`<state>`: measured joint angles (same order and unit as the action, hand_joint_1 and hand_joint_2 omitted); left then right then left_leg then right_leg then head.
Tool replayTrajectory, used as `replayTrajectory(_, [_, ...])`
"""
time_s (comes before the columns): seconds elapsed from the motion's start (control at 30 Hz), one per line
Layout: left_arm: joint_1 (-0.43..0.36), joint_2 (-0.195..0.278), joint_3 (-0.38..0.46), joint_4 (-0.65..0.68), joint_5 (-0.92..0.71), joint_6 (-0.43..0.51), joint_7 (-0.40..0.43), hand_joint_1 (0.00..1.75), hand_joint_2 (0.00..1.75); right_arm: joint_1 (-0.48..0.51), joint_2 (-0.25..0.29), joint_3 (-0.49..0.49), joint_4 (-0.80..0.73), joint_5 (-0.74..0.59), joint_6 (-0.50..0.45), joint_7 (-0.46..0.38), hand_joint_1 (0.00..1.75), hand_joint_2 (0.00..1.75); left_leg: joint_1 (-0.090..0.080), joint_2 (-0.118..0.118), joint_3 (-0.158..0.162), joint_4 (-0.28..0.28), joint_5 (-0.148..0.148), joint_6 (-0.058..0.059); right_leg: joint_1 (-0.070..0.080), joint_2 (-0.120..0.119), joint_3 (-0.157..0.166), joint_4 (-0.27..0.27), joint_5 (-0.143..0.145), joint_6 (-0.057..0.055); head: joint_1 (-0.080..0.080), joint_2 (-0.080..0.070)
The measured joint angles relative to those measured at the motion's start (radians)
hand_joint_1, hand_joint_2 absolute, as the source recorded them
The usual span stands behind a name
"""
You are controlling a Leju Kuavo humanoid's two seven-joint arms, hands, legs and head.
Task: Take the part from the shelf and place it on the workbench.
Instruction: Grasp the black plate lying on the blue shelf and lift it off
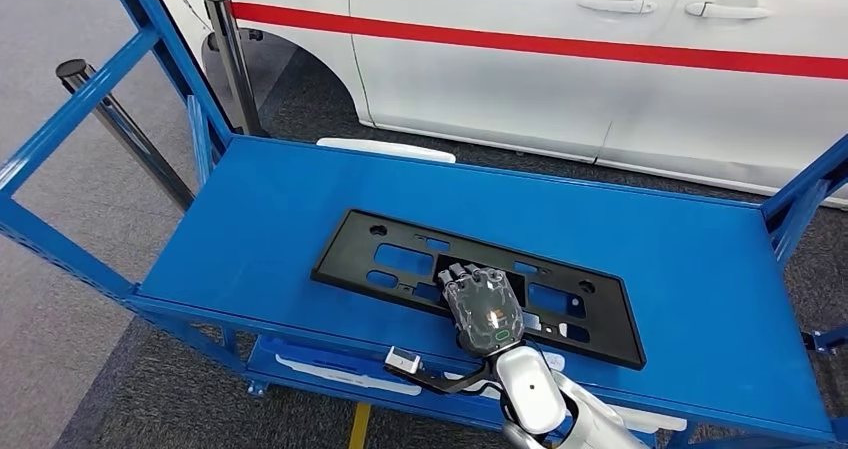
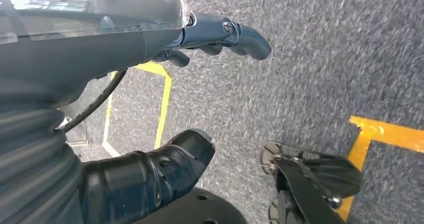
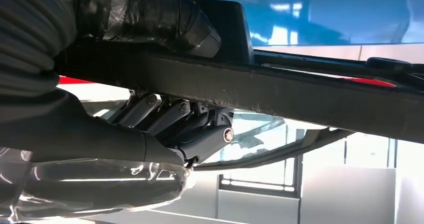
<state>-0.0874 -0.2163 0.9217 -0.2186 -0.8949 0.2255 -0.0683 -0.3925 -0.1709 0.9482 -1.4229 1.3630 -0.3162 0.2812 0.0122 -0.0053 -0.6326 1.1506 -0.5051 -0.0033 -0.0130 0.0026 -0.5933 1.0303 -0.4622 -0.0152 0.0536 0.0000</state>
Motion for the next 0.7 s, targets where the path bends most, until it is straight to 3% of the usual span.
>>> replayTrajectory(0.07, [-0.001, 0.000, 0.000, 0.000, 0.000, 0.000, 0.000, 0.00, 1.75, 0.000, 0.002, -0.002, 0.000, 0.001, -0.001, 0.000, 1.66, 1.75, -0.004, -0.001, 0.047, -0.106, 0.035, 0.009, 0.003, 0.001, -0.002, 0.003, -0.001, 0.007, 0.000, 0.000])
replayTrajectory(0.17, [-0.002, -0.001, 0.001, 0.000, -0.001, -0.003, 0.004, 0.00, 1.75, 0.004, 0.005, -0.005, 0.000, 0.041, -0.025, 0.011, 1.66, 1.75, -0.006, -0.002, 0.055, -0.129, 0.039, 0.021, 0.005, 0.002, -0.005, 0.000, 0.002, 0.021, 0.000, 0.000])
replayTrajectory(0.23, [-0.001, -0.002, 0.001, 0.000, -0.002, -0.009, 0.008, 0.00, 1.75, 0.007, 0.009, -0.011, -0.001, 0.086, -0.057, 0.021, 1.66, 1.75, -0.001, 0.000, 0.059, -0.139, 0.046, 0.034, 0.005, 0.002, -0.014, 0.025, -0.019, 0.031, 0.000, 0.000])
replayTrajectory(0.27, [-0.002, -0.003, 0.001, 0.000, -0.003, -0.011, 0.010, 0.00, 1.75, 0.008, 0.010, -0.015, -0.001, 0.099, -0.067, 0.024, 1.66, 1.75, 0.001, 0.000, 0.061, -0.144, 0.049, 0.040, 0.004, 0.002, -0.031, 0.065, -0.045, 0.034, 0.001, 0.000])
replayTrajectory(0.33, [-0.004, -0.004, 0.001, 0.000, -0.003, -0.014, 0.012, 0.00, 1.75, 0.012, 0.012, -0.019, -0.001, 0.108, -0.074, 0.025, 1.66, 1.75, 0.000, 0.001, 0.061, -0.145, 0.050, 0.045, 0.002, 0.001, -0.090, 0.196, -0.109, 0.039, 0.001, 0.000])
replayTrajectory(0.4, [-0.003, -0.005, 0.001, 0.000, -0.003, -0.014, 0.013, 0.00, 1.75, 0.019, 0.013, -0.020, 0.000, 0.111, -0.074, 0.026, 1.66, 1.75, -0.001, 0.001, 0.060, -0.142, 0.051, 0.046, 0.000, 0.001, -0.131, 0.283, -0.130, 0.042, 0.001, 0.000])
replayTrajectory(0.43, [-0.003, -0.005, 0.001, 0.000, -0.003, -0.015, 0.014, 0.00, 1.75, 0.022, 0.013, -0.020, 0.000, 0.115, -0.075, 0.026, 1.66, 1.75, -0.001, 0.001, 0.060, -0.140, 0.051, 0.045, -0.001, 0.000, -0.125, 0.271, -0.113, 0.042, 0.001, 0.000])
replayTrajectory(0.5, [-0.003, -0.006, 0.001, 0.000, -0.003, -0.020, 0.015, 0.00, 1.75, 0.025, 0.015, -0.024, -0.001, 0.136, -0.078, 0.023, 1.66, 1.75, -0.001, 0.000, 0.059, -0.132, 0.048, 0.042, -0.002, 0.000, -0.064, 0.147, -0.048, 0.038, 0.001, 0.000])
replayTrajectory(0.57, [-0.005, -0.007, 0.001, 0.000, -0.003, -0.029, 0.014, 0.00, 1.75, 0.026, 0.021, -0.032, -0.002, 0.167, -0.084, 0.017, 1.66, 1.75, -0.005, -0.001, 0.053, -0.122, 0.046, 0.035, 0.000, 0.000, -0.012, 0.035, -0.007, 0.033, 0.000, 0.000])
replayTrajectory(0.7, [-0.006, -0.010, 0.001, 0.000, -0.003, -0.037, 0.012, 0.00, 1.75, 0.032, 0.029, -0.041, -0.006, 0.199, -0.086, 0.013, 1.66, 1.75, -0.006, -0.002, 0.042, -0.116, 0.045, 0.017, 0.003, 0.002, -0.012, 0.011, 0.007, 0.014, 0.000, 0.000])
